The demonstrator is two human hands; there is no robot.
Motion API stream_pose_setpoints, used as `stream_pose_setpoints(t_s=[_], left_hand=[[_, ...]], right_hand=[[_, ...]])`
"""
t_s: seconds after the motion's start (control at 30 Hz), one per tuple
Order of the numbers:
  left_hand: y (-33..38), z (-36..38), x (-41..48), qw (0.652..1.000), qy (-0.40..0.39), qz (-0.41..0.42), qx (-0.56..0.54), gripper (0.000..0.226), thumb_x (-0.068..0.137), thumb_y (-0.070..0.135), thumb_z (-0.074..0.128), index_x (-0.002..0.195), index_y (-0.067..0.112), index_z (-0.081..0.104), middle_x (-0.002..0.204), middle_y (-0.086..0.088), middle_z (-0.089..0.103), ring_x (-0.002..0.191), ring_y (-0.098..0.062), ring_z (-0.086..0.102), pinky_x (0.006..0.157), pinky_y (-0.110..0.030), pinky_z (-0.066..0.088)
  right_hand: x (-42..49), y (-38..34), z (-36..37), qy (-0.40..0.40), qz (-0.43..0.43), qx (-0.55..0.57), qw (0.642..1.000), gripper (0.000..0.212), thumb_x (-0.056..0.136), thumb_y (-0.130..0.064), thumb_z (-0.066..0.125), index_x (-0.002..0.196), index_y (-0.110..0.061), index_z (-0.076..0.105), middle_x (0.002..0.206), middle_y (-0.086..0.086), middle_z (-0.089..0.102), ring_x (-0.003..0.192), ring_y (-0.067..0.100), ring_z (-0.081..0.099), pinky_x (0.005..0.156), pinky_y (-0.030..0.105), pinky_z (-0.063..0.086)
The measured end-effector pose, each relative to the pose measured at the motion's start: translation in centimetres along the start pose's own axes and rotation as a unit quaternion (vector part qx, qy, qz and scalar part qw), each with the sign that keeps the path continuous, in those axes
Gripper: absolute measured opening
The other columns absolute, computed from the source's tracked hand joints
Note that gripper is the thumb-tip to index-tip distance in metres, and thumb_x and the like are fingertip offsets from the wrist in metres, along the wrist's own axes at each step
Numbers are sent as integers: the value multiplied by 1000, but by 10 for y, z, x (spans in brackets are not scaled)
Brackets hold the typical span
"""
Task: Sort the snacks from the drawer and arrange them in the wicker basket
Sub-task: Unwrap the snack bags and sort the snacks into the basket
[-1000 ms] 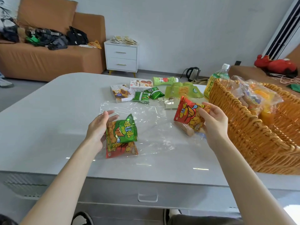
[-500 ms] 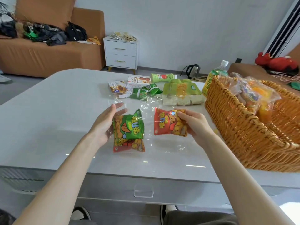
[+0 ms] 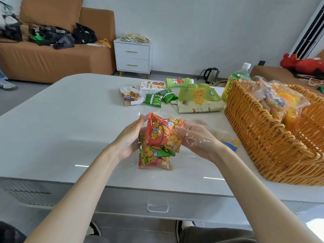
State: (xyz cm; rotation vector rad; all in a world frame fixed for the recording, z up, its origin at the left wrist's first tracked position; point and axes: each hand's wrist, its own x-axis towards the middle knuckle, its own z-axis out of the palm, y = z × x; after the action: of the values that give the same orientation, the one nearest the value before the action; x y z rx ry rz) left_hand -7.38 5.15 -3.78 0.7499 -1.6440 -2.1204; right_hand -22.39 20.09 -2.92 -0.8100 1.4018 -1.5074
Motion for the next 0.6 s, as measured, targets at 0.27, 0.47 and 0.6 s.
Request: stream_pose_setpoints(t_s=[0.27,0.47,0.6], left_hand=[[-10,2,5,998,-49,-5,32,68,79,74,32,138,41,43,131,2,60,117,-17,60,99,-42,47],[-6,6,0,1000,28,9,-9,42,86,58,48,119,35,63,107,0,72,91,-15,71,67,-29,59],[-10,-2,6,989,140,24,-40,24,96,37,52,105,25,71,99,-4,73,84,-18,71,64,-30,59]], right_hand=[[8,8,14,42,-6,-108,993,22,99,-26,51,110,-15,67,112,9,70,97,14,65,94,30,52],[7,16,25,30,-12,-177,984,29,96,-26,56,88,-4,73,86,8,74,79,12,66,80,30,57],[8,16,19,-26,28,-159,987,15,96,-25,57,105,-22,70,106,-3,73,100,10,67,88,25,53]])
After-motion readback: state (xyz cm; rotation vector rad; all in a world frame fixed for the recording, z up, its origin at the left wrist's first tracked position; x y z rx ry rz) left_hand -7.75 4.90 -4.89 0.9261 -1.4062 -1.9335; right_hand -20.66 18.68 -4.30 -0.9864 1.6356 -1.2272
